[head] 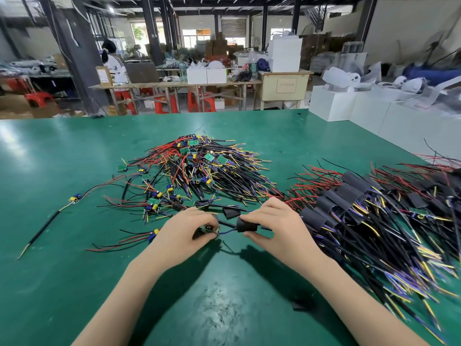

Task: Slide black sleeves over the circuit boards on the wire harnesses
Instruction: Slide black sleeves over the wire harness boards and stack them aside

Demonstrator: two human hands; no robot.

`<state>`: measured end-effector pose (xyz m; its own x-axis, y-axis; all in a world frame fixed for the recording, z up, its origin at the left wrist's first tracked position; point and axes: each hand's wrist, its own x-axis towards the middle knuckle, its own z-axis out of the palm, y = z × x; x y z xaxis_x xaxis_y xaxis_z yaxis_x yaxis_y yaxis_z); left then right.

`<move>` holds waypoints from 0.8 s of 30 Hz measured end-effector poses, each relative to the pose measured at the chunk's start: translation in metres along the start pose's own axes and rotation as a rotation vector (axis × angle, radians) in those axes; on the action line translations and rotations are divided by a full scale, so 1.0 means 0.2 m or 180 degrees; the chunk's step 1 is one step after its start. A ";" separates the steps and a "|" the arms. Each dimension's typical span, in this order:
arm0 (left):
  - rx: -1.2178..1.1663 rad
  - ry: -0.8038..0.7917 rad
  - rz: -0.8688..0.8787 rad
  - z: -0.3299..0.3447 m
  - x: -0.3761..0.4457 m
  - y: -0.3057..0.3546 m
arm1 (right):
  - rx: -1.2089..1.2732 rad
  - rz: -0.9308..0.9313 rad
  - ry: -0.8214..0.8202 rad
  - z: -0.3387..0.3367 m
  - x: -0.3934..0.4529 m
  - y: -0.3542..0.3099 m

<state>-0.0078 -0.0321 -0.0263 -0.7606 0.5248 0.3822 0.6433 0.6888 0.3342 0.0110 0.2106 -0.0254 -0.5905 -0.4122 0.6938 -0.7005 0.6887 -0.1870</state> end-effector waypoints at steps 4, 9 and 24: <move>0.0167 0.0309 0.0225 0.01 0.02 0.05 | 0.0119 0.0139 0.0007 -0.01 0.00 -0.04; -0.0430 0.0309 0.0037 -0.01 0.02 0.11 | 0.0531 0.0344 -0.0087 -0.01 0.00 -0.07; -0.2582 0.0805 -0.0304 -0.18 0.01 0.09 | 0.0816 -0.0007 0.0070 -0.08 0.21 -0.15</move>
<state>0.0044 -0.0367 0.0113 -0.8342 0.2890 0.4696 0.5147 0.1026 0.8512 0.0138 0.1827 0.0199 -0.5821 -0.3986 0.7087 -0.7821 0.5129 -0.3538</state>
